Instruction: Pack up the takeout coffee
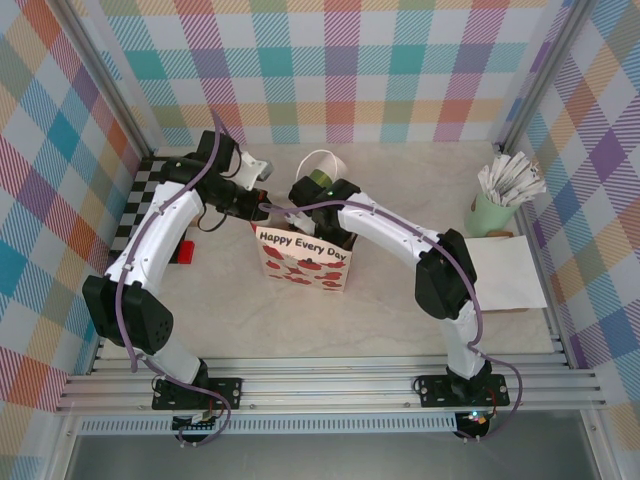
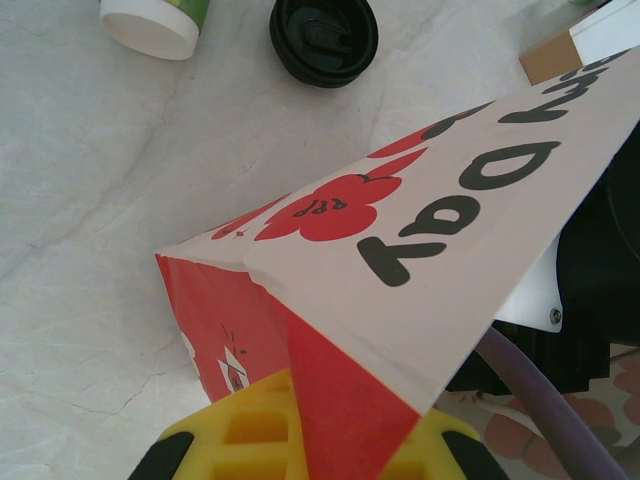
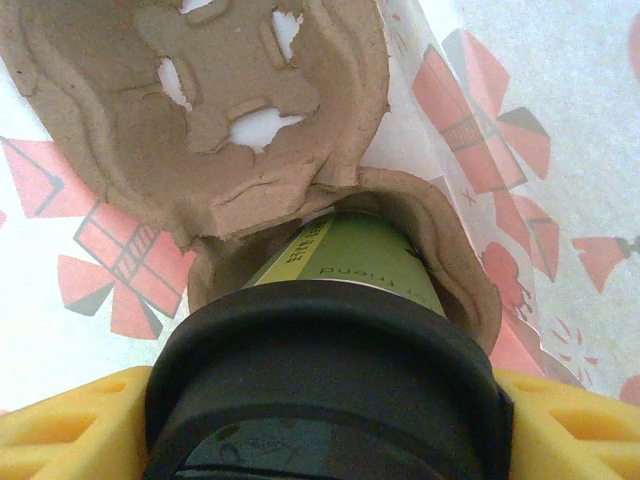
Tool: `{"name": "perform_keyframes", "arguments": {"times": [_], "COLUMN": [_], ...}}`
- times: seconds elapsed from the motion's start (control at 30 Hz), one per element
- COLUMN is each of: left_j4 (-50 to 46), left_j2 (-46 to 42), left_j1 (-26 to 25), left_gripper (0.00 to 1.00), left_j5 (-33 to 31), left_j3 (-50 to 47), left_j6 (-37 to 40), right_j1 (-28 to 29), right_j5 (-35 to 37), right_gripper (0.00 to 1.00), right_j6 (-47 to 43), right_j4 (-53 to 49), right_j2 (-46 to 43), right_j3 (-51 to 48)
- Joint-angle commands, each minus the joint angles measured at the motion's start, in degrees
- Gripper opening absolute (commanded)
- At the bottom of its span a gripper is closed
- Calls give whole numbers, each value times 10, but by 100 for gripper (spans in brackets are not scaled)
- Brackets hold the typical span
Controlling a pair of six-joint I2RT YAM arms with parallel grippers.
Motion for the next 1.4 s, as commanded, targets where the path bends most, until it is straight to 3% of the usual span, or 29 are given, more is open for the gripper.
{"name": "perform_keyframes", "arguments": {"times": [0.0,1.0,1.37], "left_j4": [5,8,3], "left_j2": [5,6,8], "left_j1": [3,5,5], "left_gripper": [0,0,0], "left_j5": [29,28,31], "left_j3": [0,1,7], "left_j6": [-3,-5,-5], "right_j1": [-5,-5,-8], "right_j5": [-13,-55,-25], "right_gripper": [52,52,56], "right_j6": [5,-12,2], "right_j4": [5,-6,3], "right_j2": [48,50,61], "right_j3": [-33,2,4]}}
